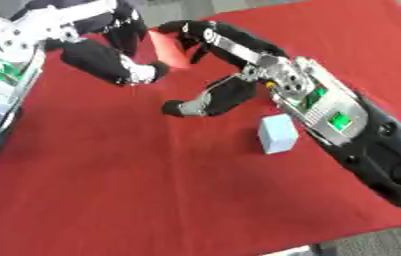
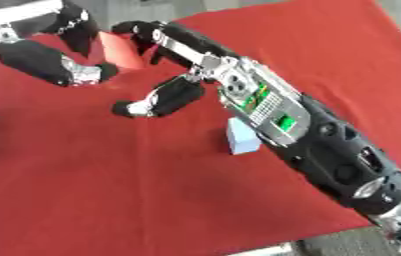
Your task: Pick up the objects with one hand, pass them to the other hand, and then place them into the box on the other side of the table.
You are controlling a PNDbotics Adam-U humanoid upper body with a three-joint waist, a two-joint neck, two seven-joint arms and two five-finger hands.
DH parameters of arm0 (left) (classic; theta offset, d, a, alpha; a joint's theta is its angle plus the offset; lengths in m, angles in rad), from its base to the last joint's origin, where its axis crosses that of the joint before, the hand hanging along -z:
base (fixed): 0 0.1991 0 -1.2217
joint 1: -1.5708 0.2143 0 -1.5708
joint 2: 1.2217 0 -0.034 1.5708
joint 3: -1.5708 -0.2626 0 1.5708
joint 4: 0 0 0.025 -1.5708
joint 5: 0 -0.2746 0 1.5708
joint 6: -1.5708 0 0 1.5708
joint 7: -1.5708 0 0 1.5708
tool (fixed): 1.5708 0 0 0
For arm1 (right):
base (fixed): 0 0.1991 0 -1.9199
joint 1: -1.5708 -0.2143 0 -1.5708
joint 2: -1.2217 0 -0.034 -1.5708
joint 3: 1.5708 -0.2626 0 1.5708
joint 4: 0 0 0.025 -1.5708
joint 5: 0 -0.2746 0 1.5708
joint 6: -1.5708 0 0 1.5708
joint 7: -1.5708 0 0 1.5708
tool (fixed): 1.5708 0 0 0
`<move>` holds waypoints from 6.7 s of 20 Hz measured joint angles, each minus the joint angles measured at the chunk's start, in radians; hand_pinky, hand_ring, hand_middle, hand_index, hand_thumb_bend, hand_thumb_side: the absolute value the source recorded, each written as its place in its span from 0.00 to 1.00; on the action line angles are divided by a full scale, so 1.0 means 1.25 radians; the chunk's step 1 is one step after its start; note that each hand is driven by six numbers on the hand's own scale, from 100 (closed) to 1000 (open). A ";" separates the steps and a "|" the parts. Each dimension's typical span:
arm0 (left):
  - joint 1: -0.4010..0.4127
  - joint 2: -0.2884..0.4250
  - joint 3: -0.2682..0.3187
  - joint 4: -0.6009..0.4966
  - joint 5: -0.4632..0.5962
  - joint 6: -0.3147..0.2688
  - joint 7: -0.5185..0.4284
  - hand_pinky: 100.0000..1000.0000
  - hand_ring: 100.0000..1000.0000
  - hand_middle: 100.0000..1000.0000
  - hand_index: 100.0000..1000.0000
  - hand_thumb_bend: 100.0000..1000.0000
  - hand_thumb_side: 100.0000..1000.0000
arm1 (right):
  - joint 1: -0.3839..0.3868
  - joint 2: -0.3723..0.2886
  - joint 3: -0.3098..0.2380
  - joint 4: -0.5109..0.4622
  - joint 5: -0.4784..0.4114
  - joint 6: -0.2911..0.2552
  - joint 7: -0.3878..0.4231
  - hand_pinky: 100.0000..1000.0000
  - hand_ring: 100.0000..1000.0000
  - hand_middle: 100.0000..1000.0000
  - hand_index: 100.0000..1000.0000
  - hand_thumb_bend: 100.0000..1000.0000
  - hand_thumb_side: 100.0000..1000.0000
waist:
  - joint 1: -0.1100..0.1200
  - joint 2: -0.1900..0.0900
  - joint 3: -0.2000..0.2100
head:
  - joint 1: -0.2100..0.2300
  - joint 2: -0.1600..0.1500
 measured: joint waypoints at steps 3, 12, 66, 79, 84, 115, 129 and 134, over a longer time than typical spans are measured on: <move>0.004 0.004 0.003 -0.007 0.012 0.004 0.005 0.68 0.54 0.36 0.37 0.00 0.00 | 0.000 0.000 0.002 -0.005 0.000 0.001 0.001 0.69 0.78 0.66 0.94 0.49 0.27 | 0.000 0.000 -0.001 | 0.001 0.000; 0.019 0.031 0.011 -0.035 0.060 0.016 0.027 0.68 0.55 0.39 0.41 0.00 0.00 | 0.000 -0.001 0.005 -0.026 -0.001 0.012 0.007 0.69 0.79 0.67 0.95 0.48 0.30 | 0.000 0.000 -0.001 | 0.003 -0.002; 0.201 0.245 0.171 -0.017 0.066 0.021 0.268 0.66 0.53 0.39 0.42 0.00 0.01 | 0.037 -0.016 0.003 -0.073 -0.014 0.041 -0.047 0.69 0.79 0.67 0.95 0.42 0.38 | 0.000 0.004 0.004 | 0.059 -0.025; 0.306 0.325 0.268 0.099 0.078 0.052 0.359 0.66 0.54 0.39 0.42 0.00 0.00 | 0.040 -0.022 -0.001 -0.093 -0.015 0.047 -0.042 0.70 0.79 0.67 0.95 0.41 0.39 | -0.002 0.005 -0.002 | 0.143 -0.035; 0.337 0.341 0.285 0.133 0.082 0.055 0.373 0.66 0.55 0.39 0.43 0.00 0.00 | 0.040 -0.023 -0.002 -0.093 -0.021 0.049 -0.047 0.69 0.79 0.67 0.95 0.40 0.40 | -0.003 0.006 -0.002 | 0.166 -0.035; 0.354 0.323 0.316 0.293 -0.045 -0.028 0.311 0.81 0.78 0.78 0.79 0.30 0.77 | 0.042 -0.029 -0.020 -0.093 -0.056 0.043 -0.081 0.70 0.79 0.67 0.94 0.46 0.36 | -0.018 0.009 -0.020 | 0.152 -0.027; 0.393 0.322 0.361 0.207 0.032 -0.017 0.418 0.79 0.76 0.75 0.74 0.10 0.70 | 0.036 -0.101 -0.034 -0.094 -0.120 0.023 -0.067 0.75 0.82 0.68 0.90 0.26 0.35 | -0.025 0.007 -0.051 | 0.034 0.001; 0.409 0.300 0.394 0.154 0.086 -0.056 0.474 0.78 0.76 0.75 0.74 0.09 0.72 | 0.070 -0.133 -0.036 -0.094 -0.109 -0.015 -0.033 0.75 0.82 0.68 0.89 0.32 0.35 | -0.026 0.005 -0.060 | 0.039 0.001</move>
